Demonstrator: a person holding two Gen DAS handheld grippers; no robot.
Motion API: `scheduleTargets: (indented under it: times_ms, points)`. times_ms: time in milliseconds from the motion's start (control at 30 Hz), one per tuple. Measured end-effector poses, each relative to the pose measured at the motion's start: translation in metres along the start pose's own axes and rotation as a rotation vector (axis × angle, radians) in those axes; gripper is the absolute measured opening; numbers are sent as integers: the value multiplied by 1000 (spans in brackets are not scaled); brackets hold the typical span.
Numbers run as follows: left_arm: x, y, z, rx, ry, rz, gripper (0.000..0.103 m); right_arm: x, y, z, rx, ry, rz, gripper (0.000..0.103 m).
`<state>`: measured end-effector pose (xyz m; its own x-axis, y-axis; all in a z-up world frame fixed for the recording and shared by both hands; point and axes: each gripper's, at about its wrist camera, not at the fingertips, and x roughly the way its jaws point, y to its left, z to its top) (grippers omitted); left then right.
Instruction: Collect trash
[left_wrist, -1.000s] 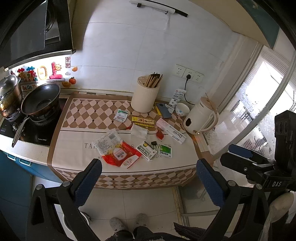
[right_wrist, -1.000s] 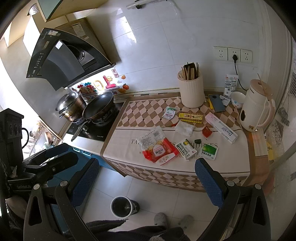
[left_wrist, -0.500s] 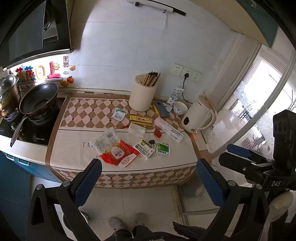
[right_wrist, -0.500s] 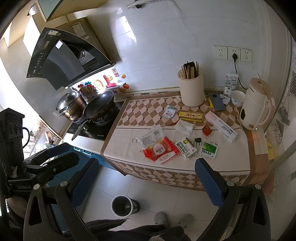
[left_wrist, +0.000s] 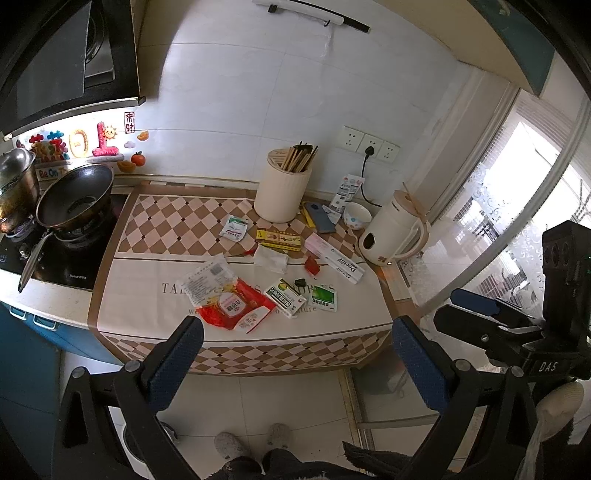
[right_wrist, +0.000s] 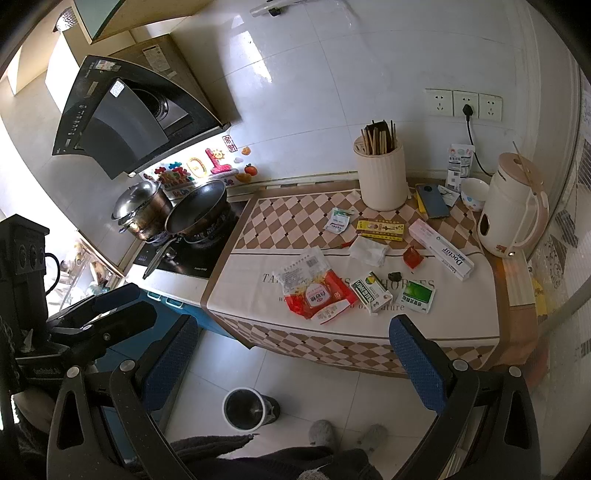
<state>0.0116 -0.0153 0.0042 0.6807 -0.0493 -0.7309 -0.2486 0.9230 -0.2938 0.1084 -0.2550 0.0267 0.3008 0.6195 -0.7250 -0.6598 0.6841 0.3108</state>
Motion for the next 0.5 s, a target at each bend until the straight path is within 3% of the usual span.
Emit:
scheduleTargets:
  times_ms: [300,400,500]
  points:
    - [2,-3,4,10,0,3,103,-2,-1,0,5,-3,1,103]
    - [9,-3,9,39,-37,142,103,-6,-1,-4,25,-13,-8,103]
    - [29,0,15,102,-97,381,103,1,-6,-5,63,-28,-46,103]
